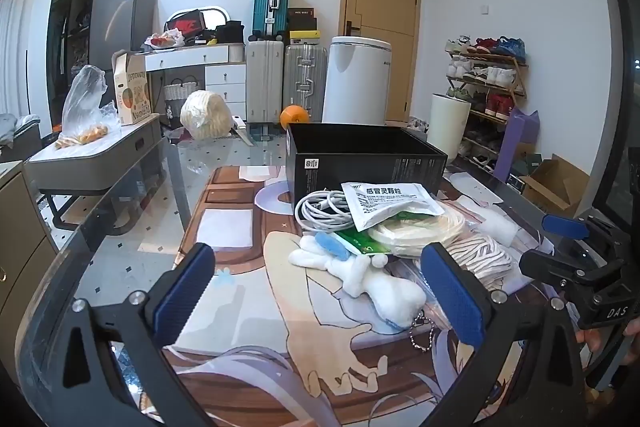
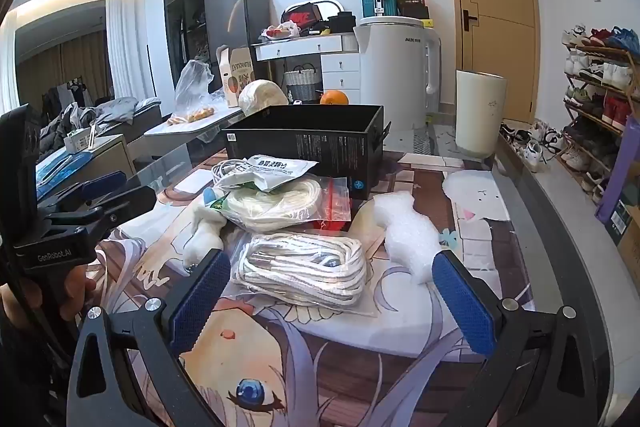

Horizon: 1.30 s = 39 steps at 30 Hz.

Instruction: Organize soft objects

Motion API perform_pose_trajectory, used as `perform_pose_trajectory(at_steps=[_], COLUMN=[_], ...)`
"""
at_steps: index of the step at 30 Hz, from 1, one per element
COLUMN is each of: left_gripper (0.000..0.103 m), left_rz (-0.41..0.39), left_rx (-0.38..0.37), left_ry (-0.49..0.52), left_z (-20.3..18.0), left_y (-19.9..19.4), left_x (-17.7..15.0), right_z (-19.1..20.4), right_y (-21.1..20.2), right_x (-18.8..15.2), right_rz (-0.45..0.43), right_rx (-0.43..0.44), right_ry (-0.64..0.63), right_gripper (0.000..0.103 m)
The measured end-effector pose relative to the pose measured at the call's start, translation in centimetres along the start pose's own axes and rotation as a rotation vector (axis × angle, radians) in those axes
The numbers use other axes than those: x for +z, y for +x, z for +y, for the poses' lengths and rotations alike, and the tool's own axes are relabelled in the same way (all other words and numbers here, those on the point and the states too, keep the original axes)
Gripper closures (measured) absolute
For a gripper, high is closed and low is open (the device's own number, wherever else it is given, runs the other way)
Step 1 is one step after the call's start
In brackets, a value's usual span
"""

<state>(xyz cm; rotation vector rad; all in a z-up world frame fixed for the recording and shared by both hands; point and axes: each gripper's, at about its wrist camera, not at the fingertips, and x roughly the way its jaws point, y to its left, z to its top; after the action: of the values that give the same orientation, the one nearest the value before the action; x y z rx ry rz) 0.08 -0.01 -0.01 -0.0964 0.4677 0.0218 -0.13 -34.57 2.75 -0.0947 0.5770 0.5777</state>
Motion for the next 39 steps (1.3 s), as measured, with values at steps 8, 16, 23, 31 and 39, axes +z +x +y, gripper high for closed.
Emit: perform_pose_trajectory(at_steps=[8, 16, 23, 31, 39], left_gripper=[0.0, 0.0, 0.0, 0.0, 0.0], left_rz=[-0.017, -0.018, -0.012, -0.007, -0.009], left_rx=[0.0, 0.003, 0.003, -0.001, 0.002], left_ry=[0.003, 0.007, 0.009, 0.008, 0.011], left_z=[-0.02, 0.46, -0.06, 0.03, 0.07], left_y=[-0.03, -0.37, 0.09, 0.2, 0.26], left_x=[-0.01, -0.41, -0.35, -0.28, -0.29], right_z=[0.05, 0.08, 0.09, 0.07, 0.08], right_y=[0.0, 0.0, -0.01, 0.04, 0.03], right_x=[-0.01, -0.03, -0.04, -0.04, -0.05], right_rz=[0.0, 0.001, 0.0, 0.001, 0.001], right_rx=[-0.004, -0.004, -0.005, -0.004, -0.005], right_ry=[-0.009, -0.011, -0.013, -0.013, -0.013], right_gripper=[0.0, 0.0, 0.0, 0.0, 0.0])
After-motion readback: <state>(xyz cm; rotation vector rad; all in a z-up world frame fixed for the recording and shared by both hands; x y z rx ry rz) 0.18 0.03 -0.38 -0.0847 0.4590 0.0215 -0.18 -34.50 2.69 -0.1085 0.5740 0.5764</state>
